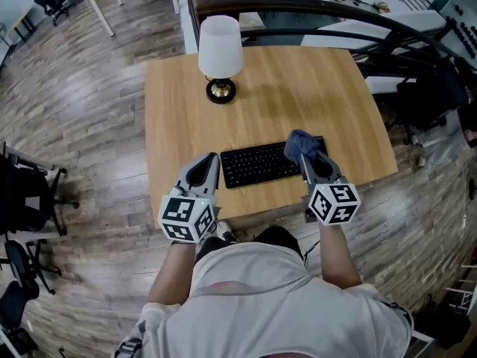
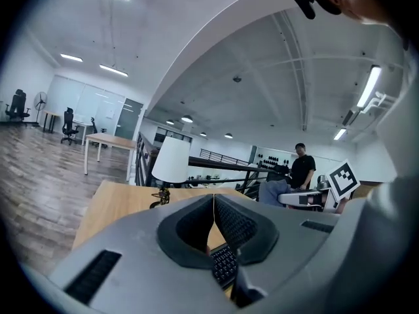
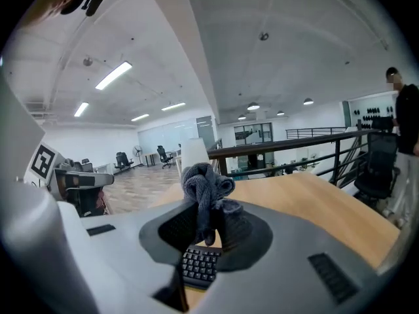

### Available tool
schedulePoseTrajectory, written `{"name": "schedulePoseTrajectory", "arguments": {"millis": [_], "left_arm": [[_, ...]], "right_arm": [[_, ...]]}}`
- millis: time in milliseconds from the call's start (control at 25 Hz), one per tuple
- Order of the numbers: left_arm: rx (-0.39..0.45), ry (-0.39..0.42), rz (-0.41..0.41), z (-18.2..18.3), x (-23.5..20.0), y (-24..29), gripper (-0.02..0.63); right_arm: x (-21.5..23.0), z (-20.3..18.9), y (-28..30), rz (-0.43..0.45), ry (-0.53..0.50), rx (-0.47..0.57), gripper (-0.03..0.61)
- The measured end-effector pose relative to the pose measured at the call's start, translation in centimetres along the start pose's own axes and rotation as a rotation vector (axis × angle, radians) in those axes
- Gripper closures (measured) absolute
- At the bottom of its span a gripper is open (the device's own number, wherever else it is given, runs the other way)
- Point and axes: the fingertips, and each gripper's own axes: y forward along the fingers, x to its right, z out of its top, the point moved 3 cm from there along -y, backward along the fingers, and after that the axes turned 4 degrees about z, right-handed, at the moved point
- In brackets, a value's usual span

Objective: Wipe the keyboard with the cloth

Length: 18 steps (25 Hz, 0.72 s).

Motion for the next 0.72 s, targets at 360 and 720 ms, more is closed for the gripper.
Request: {"name": "schedulePoseTrajectory", "arguments": {"millis": [360,720], "left_arm": [[-0.009,-0.035,0.191,-0.5,-1.1,1.5,0.598],[-0.058,-0.072,0.319,-3.6,-1.9,0.6,0.598]], "right_arm": [[0.4,0.0,8.1,0.245,0.020,-0.087,0.459],[-5.9,-9.1,15.0,0.486,0.125,-0.383,0.459]]}}
